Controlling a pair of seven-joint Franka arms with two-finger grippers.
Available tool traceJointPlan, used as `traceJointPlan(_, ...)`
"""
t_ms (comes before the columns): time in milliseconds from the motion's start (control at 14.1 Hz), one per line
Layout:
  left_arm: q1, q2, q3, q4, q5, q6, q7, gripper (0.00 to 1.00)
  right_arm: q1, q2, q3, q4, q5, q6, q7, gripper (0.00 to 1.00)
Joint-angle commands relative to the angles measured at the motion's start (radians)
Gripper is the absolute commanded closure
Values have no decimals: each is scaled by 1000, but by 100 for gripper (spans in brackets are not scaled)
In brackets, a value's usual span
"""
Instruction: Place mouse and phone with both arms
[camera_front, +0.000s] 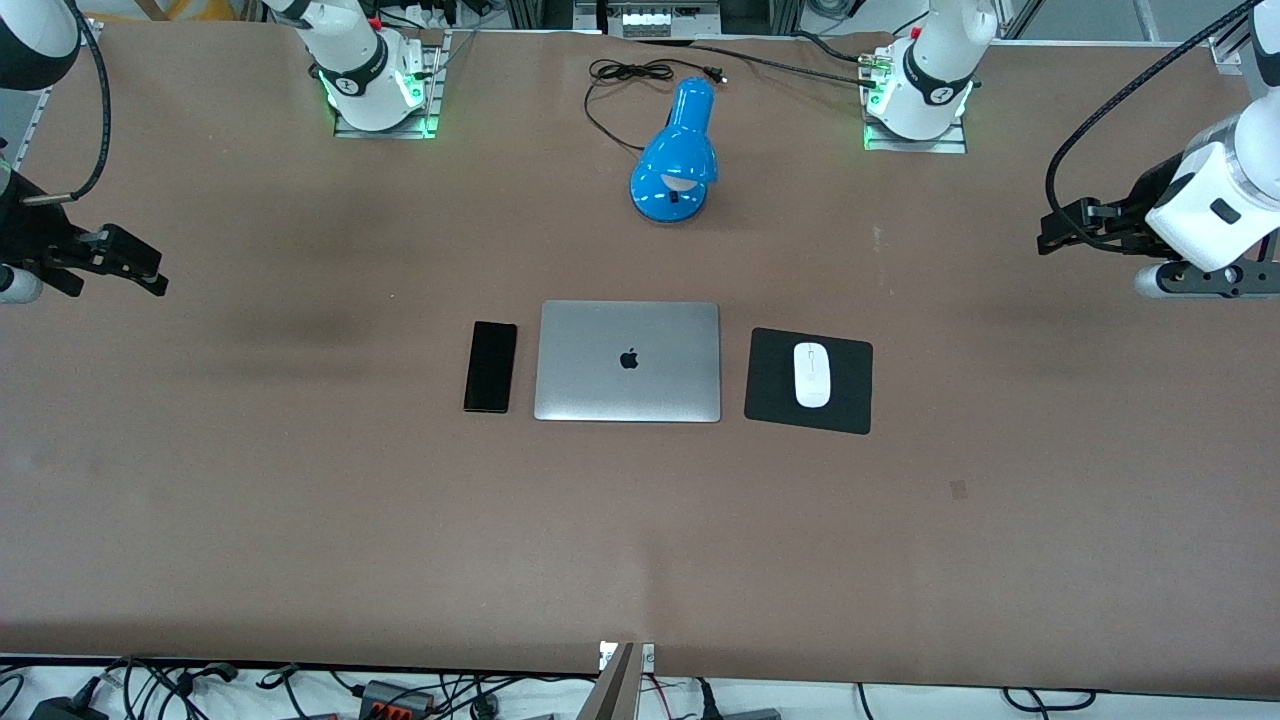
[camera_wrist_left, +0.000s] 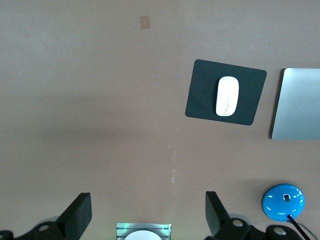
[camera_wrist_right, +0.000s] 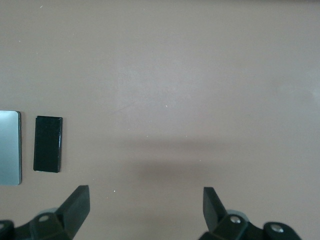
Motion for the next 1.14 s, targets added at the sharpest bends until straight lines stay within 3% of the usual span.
traceJointPlan(0,-3,-21,3,-16,-8,4,-7,0,-5,-9,15,7,-2,-22,2,0)
traceJointPlan(355,-3,-21,3,-16,-8,4,-7,0,-57,-18,60,10,0,-24,30,0)
traceJointPlan(1065,-1,-19,3,-16,-8,4,-5,0,-54,-41,60,7,1,-76,34,0)
